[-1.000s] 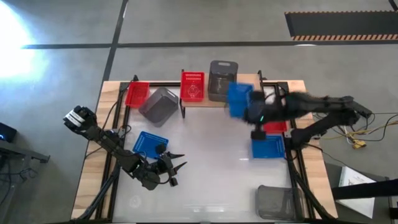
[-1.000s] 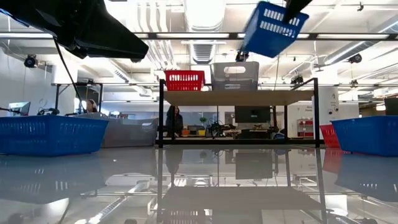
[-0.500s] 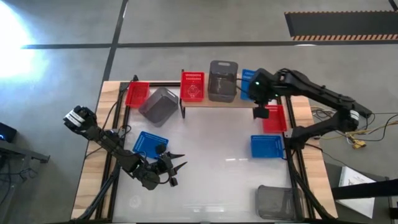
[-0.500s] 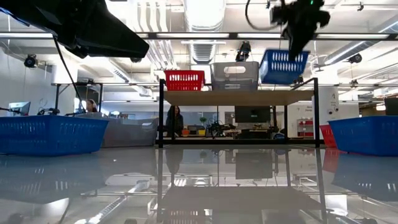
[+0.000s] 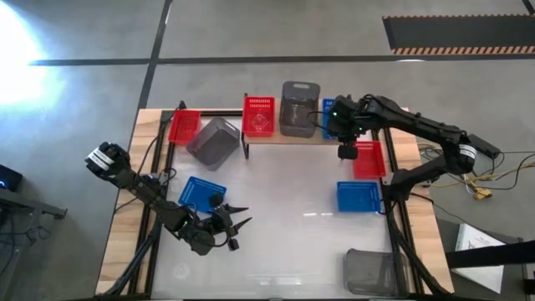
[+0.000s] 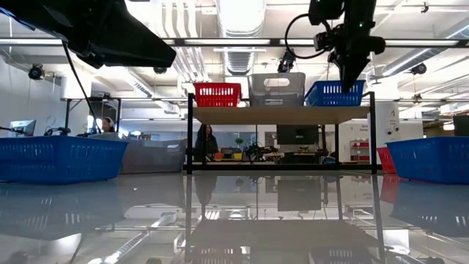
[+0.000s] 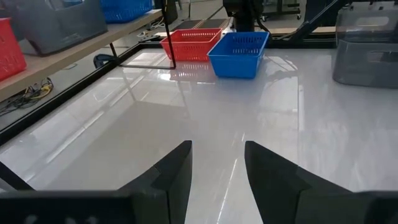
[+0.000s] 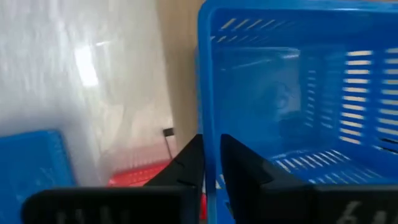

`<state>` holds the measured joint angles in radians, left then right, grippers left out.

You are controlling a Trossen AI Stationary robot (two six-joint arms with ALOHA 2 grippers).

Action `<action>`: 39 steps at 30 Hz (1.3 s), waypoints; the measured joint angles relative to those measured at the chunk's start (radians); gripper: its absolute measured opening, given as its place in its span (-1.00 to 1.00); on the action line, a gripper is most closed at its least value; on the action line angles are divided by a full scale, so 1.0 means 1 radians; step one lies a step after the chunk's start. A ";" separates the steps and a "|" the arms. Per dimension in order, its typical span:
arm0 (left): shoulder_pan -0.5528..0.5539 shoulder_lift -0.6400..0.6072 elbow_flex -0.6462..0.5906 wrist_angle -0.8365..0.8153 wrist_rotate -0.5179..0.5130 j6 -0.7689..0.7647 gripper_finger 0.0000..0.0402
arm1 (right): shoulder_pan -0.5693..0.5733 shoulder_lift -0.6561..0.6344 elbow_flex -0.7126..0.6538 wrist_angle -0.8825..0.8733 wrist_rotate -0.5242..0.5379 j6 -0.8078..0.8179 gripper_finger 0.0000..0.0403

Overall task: Stack baskets on shelf by color
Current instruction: Put the middle blue bin on the shelf, then stack the right black bin into the black bin on the shelf

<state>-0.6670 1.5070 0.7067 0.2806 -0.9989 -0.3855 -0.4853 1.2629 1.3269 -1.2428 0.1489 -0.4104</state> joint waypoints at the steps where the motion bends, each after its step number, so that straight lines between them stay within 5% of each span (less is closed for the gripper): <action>1: 0.000 0.000 0.000 0.000 0.000 0.000 -0.34 | 0.000 -0.005 0.005 0.003 0.017 0.007 -0.72; 9: 0.000 0.000 0.000 0.002 0.000 0.000 -0.34 | 0.000 -0.067 0.024 0.022 0.087 0.070 -0.41; 17: 0.000 0.000 0.000 0.005 0.000 0.000 -0.34 | 0.091 -0.173 0.009 0.021 0.079 0.203 -0.43; 24: 0.000 0.000 0.001 0.028 0.000 0.022 -0.34 | 0.438 -0.237 -0.105 0.123 0.096 0.452 -0.57; 33: -0.003 -0.002 0.053 0.021 0.000 0.127 -0.34 | 0.924 -0.203 -0.431 0.643 0.253 0.645 -0.74; 39: -0.003 -0.003 0.227 -0.367 0.003 0.061 -0.34 | 1.088 -0.054 -0.576 1.078 0.271 0.642 -0.79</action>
<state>-0.6697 1.5040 0.9340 -0.0865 -0.9958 -0.3244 0.6030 1.2089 0.7505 -0.1643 0.4198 0.2319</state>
